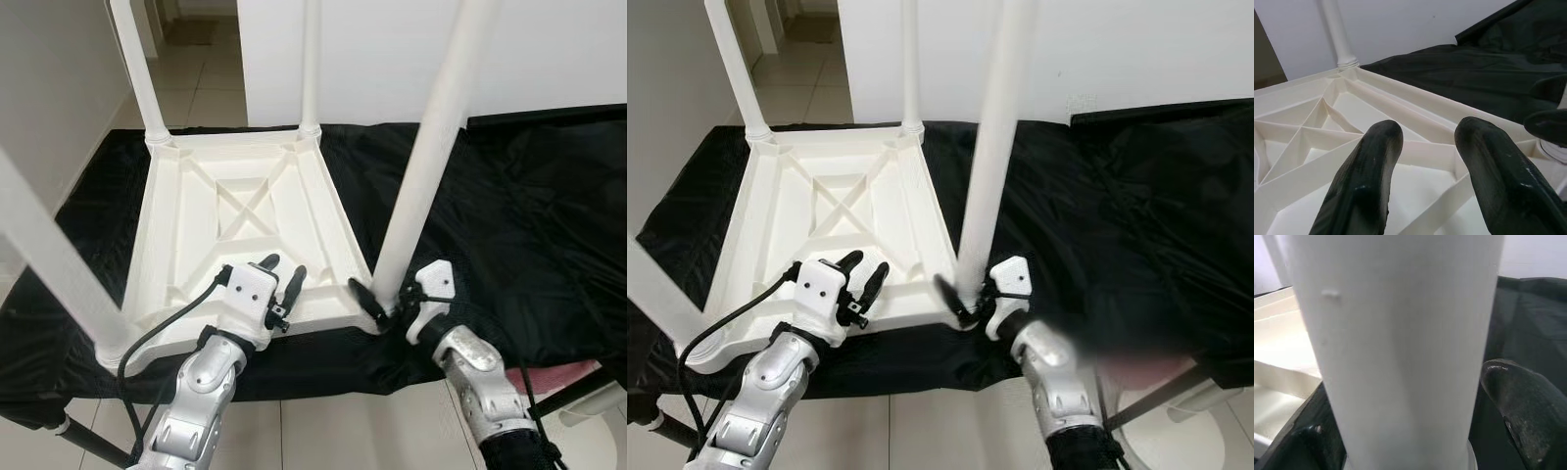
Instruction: Building children table
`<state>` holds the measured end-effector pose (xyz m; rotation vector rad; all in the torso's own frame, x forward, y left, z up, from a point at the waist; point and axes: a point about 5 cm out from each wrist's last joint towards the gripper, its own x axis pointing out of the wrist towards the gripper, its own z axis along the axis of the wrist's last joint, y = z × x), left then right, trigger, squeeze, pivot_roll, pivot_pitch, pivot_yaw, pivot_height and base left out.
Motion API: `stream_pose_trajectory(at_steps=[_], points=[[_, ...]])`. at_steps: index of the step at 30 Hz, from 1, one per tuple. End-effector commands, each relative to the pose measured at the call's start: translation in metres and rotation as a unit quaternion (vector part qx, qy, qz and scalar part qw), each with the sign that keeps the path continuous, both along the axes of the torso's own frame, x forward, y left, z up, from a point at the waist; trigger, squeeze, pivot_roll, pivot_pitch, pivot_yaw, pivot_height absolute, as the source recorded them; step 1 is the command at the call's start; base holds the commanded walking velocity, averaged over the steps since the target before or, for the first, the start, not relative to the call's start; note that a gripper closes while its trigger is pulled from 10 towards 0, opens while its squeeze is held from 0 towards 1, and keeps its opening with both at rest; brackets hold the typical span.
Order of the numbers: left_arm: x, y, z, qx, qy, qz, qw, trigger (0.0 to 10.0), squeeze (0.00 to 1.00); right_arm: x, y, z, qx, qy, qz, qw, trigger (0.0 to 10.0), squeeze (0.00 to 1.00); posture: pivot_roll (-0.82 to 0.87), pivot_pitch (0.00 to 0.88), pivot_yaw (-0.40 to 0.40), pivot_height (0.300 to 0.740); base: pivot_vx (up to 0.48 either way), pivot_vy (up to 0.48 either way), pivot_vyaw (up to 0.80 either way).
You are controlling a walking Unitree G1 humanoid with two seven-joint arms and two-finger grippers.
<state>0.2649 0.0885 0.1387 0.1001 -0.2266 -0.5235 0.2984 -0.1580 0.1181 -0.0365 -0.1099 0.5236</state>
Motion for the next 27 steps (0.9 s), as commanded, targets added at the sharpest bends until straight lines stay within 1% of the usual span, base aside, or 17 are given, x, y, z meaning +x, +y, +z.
stream_pose_trajectory(at_steps=[1, 3, 4, 5, 7, 10, 12, 13, 15, 16, 18, 19, 24, 25, 27], points=[[-0.002, -0.006, -0.004, 0.02, 0.007, -0.055, 0.998, 10.0, 0.0, 0.004, -0.009, -0.007, -0.012, 0.012, -0.017, 1.0, 10.0, 0.0, 0.01, 0.0, 0.0, 0.74, 0.0, 0.0, 0.0], [-0.002, -0.007, -0.003, 0.023, 0.006, -0.058, 0.998, 10.0, 0.0, 0.007, -0.011, -0.008, -0.018, 0.013, -0.022, 1.0, 10.0, 0.0, 0.01, 0.0, 0.0, 0.74, 0.0, 0.0, 0.0], [-0.003, -0.008, -0.003, 0.024, 0.007, -0.062, 0.998, 10.0, 0.0, 0.011, -0.016, -0.009, -0.022, 0.016, -0.032, 0.999, 10.0, 0.0, 0.03, 0.0, -0.007, 0.74, 0.0, 0.0, 0.0], [-0.003, -0.008, -0.003, 0.024, 0.007, -0.062, 0.998, 10.0, 0.0, 0.011, -0.016, -0.009, -0.022, 0.016, -0.032, 0.999, 10.0, 0.0, 0.03, 0.0, -0.007, 0.74, 0.0, 0.0, 0.0], [-0.005, -0.009, -0.004, 0.026, 0.009, -0.067, 0.997, 10.0, 0.0, 0.015, -0.021, -0.011, -0.03, 0.016, -0.043, 0.999, 10.0, 0.0, 0.03, 0.0, -0.006, 0.74, 0.0, 0.0, 0.0], [-0.007, -0.009, -0.006, 0.029, 0.011, -0.07, 0.997, 10.0, 0.0, 0.017, -0.024, -0.011, -0.033, 0.016, -0.046, 0.998, 10.0, 0.0, 0.03, 0.0, -0.006, 0.74, 0.0, 0.0, 0.0], [-0.009, -0.011, -0.008, 0.034, 0.015, -0.076, 0.996, 10.0, 0.0, 0.019, -0.029, -0.01, -0.038, 0.012, -0.057, 0.998, 10.0, 0.0, 0.02, 0.0, 0.005, 0.74, 0.0, 0.0, 0.0], [-0.009, -0.011, -0.008, 0.034, 0.015, -0.076, 0.996, 10.0, 0.0, 0.019, -0.029, -0.01, -0.038, 0.012, -0.057, 0.998, 10.0, 0.0, 0.02, 0.0, 0.005, 0.74, 0.0, 0.0, 0.0], [-0.008, -0.014, -0.009, 0.034, 0.016, -0.083, 0.996, 10.0, 0.0, 0.022, -0.037, -0.007, -0.039, 0.007, -0.074, 0.996, 10.0, 0.0, 0.01, 0.0, 0.01, 0.74, 0.0, 0.0, 0.0], [-0.008, -0.014, -0.009, 0.034, 0.016, -0.083, 0.996, 10.0, 0.0, 0.022, -0.037, -0.007, -0.039, 0.007, -0.074, 0.996, 10.0, 0.0, 0.01, 0.0, 0.01, 0.74, 0.0, 0.0, 0.0], [-0.006, -0.019, -0.008, 0.04, 0.012, -0.096, 0.994, 10.0, 0.0, 0.025, -0.048, -0.004, -0.04, -0.001, -0.099, 0.994, 10.0, 0.0, 0.0, 0.0, 0.024, 0.74, 0.0, 0.0, 0.0], [-0.006, -0.019, -0.008, 0.04, 0.012, -0.096, 0.994, 10.0, 0.0, 0.025, -0.048, -0.004, -0.04, -0.001, -0.099, 0.994, 10.0, 0.0, 0.0, 0.0, 0.024, 0.74, 0.0, 0.0, 0.0], [-0.005, -0.023, -0.008, 0.046, 0.014, -0.114, 0.992, 10.0, 0.0, 0.026, -0.06, -0.001, -0.039, -0.009, -0.121, 0.992, 10.0, 0.0, -0.03, 0.0, 0.037, 0.74, 0.0, 0.0, 0.0], [-0.006, -0.026, -0.009, 0.046, 0.021, -0.128, 0.991, 10.0, 0.0, 0.026, -0.061, 0.001, -0.033, -0.013, -0.121, 0.992, 10.0, 0.0, -0.03, 0.0, 0.043, 0.74, 0.0, 0.0, 0.0], [-0.009, -0.03, -0.01, 0.046, 0.031, -0.152, 0.987, 10.0, 0.0, 0.026, -0.055, 0.002, -0.024, -0.019, -0.1, 0.995, 10.0, 0.0, -0.04, 0.0, 0.048, 0.74, 0.0, 0.0, 0.0]])
